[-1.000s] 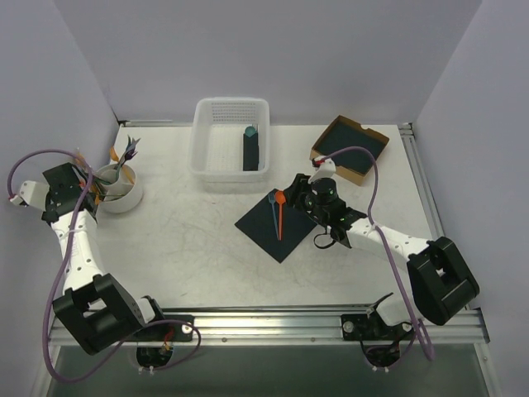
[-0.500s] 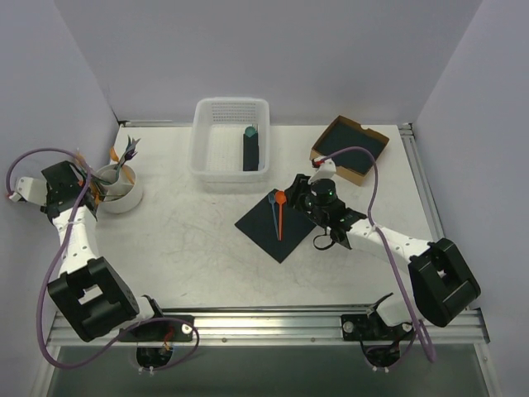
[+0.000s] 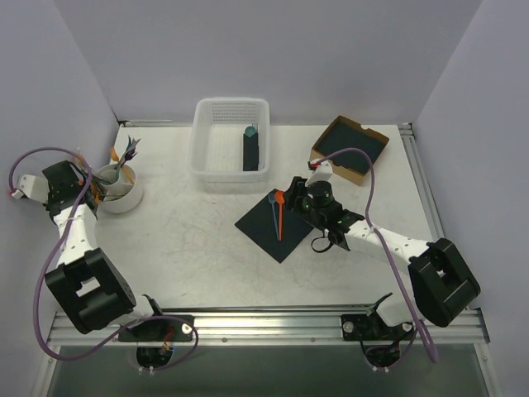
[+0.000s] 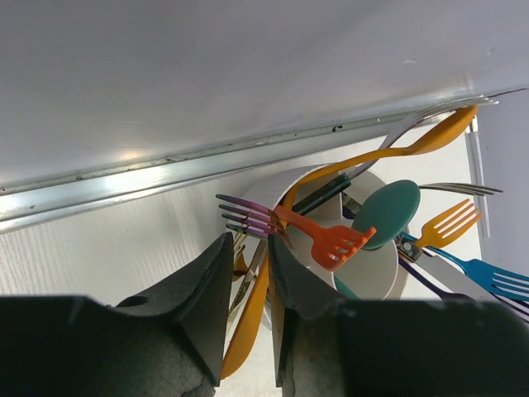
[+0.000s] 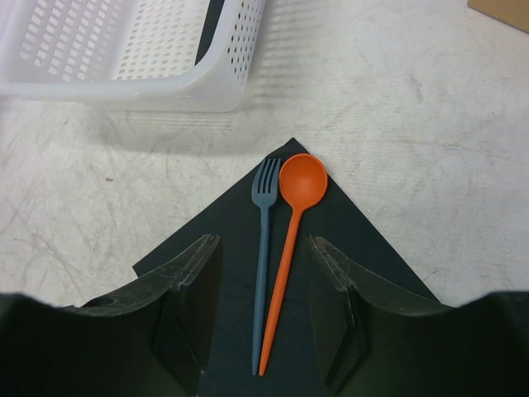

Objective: Place the utensils on the paper napkin and roll it up
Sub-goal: Pick up the utensils from the container.

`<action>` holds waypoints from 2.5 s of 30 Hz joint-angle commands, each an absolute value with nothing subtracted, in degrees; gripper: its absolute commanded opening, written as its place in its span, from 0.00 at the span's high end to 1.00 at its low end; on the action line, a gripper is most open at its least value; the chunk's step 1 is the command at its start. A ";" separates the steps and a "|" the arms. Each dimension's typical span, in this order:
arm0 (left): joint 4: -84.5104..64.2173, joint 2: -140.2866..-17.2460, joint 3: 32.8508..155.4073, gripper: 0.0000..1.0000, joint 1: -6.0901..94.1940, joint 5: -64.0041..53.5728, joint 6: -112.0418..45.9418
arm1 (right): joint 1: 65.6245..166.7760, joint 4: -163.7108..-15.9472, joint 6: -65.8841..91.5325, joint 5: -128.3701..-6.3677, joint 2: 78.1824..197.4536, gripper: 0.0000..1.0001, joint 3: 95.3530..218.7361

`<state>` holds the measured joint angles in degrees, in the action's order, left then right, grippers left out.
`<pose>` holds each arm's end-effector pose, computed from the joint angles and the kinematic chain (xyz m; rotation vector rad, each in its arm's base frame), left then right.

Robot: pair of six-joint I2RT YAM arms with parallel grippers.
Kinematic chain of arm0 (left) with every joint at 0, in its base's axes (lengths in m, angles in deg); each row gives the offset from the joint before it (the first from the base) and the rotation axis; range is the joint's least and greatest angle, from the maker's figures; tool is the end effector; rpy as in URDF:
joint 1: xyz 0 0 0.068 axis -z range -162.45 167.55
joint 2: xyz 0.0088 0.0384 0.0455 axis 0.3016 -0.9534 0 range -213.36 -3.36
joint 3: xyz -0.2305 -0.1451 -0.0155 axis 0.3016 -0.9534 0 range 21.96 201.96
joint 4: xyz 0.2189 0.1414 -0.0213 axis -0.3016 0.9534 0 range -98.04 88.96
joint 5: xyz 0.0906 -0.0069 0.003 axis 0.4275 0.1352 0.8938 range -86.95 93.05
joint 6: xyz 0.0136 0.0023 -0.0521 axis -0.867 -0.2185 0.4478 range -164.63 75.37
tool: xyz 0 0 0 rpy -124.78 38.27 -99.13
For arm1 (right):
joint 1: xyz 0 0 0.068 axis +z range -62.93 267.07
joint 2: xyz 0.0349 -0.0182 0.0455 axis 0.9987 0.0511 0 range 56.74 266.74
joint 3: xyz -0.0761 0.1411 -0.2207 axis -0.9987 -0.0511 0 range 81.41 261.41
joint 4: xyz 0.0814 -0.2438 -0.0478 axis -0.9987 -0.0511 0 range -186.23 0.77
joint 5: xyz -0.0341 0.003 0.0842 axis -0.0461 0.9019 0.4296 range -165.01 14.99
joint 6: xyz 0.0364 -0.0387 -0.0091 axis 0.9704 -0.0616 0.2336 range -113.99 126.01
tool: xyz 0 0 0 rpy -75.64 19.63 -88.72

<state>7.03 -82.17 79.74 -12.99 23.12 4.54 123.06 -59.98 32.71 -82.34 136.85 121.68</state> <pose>0.2571 0.1659 0.2772 -1.5302 1.5303 0.1991 0.2523 0.1777 0.2425 -0.0504 1.8039 0.6798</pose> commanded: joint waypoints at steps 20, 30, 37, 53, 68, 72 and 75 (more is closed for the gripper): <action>6.72 -81.84 79.61 0.67 -11.72 23.35 -0.86 | 123.02 -59.44 32.29 -84.06 134.61 0.53 122.98; 8.39 -81.41 79.70 0.68 -10.84 25.10 -1.30 | 122.76 -59.35 32.55 -83.89 134.96 0.51 122.98; 10.85 -80.88 80.76 0.68 -10.05 27.13 -3.32 | 122.76 -59.35 32.90 -83.62 134.96 0.50 122.81; 4.89 -84.22 80.07 0.67 -10.13 27.31 -4.46 | 122.40 -59.26 33.08 -83.01 134.70 0.49 122.81; 0.22 -83.25 78.91 0.61 -10.05 24.75 -7.98 | 122.41 -59.35 33.17 -82.92 134.52 0.48 122.72; 0.48 -82.99 78.83 0.66 -10.05 25.90 -9.03 | 122.49 -59.35 33.17 -82.92 134.52 0.48 122.72; 1.09 -82.73 78.83 0.66 -10.05 26.77 -10.18 | 122.67 -59.44 33.17 -83.18 134.52 0.48 122.72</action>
<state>2.66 -83.63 77.86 -10.22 25.39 -8.12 122.69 -60.00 32.97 -82.30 136.83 121.66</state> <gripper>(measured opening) 0.344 0.523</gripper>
